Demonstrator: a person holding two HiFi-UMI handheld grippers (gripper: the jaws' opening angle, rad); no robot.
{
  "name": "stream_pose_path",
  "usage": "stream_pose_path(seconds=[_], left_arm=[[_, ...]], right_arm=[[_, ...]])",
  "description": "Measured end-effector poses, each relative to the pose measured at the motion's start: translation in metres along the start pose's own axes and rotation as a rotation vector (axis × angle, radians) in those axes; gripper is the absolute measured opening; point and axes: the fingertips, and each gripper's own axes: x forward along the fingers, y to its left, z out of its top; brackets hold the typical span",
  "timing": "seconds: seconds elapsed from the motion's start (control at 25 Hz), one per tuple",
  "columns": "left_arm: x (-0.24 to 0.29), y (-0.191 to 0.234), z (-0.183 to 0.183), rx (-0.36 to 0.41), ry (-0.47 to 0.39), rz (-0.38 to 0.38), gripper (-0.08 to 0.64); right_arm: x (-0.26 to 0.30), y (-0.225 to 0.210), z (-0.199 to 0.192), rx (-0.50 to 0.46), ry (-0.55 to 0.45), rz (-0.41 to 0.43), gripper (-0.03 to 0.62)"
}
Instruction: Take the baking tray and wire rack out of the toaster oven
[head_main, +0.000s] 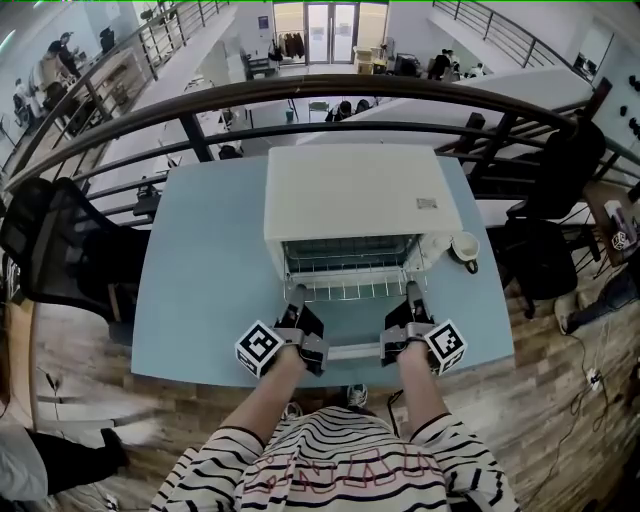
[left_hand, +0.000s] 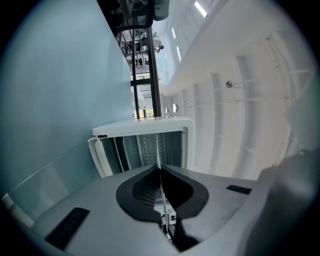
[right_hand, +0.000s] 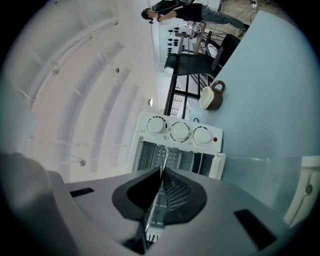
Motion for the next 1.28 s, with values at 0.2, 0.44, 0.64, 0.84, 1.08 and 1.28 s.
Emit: stream_pose_path(seconds=[0.2,0.44,0.64,0.84,1.08,1.28], left_arm=[[-0.023,-0.008,-0.023,-0.023,0.03,-0.042,0.023],[-0.055,-0.004,-0.032,-0.021,0.071,-0.027,0.023],[-0.068,-0.012,-0.036,-0.029,0.113,-0.08,0.021],[-0.11,-0.01,-0.021,-0.058,0.158,-0.089,0.021],[-0.145,-0.003,-0.003,-0.085,0.172,-0.089,0.021],[-0.179,0.011,0.036,-0.061,0.15,-0.068,0.021]], right_arm=[[-0.037,-0.003,0.006,0.021,-0.027,0.006,0.037],[-0.075,-0.005,-0.002,0.051,-0.073,0.012,0.037],[-0.1,-0.004,-0.01,0.057,-0.113,0.019,0.034],[-0.141,0.002,-0.047,0.071,-0.152,0.014,0.035],[-0.168,0.002,-0.085,0.075,-0.155,-0.003,0.035],[-0.174,0.005,-0.136,0.082,-0.093,-0.003,0.035]])
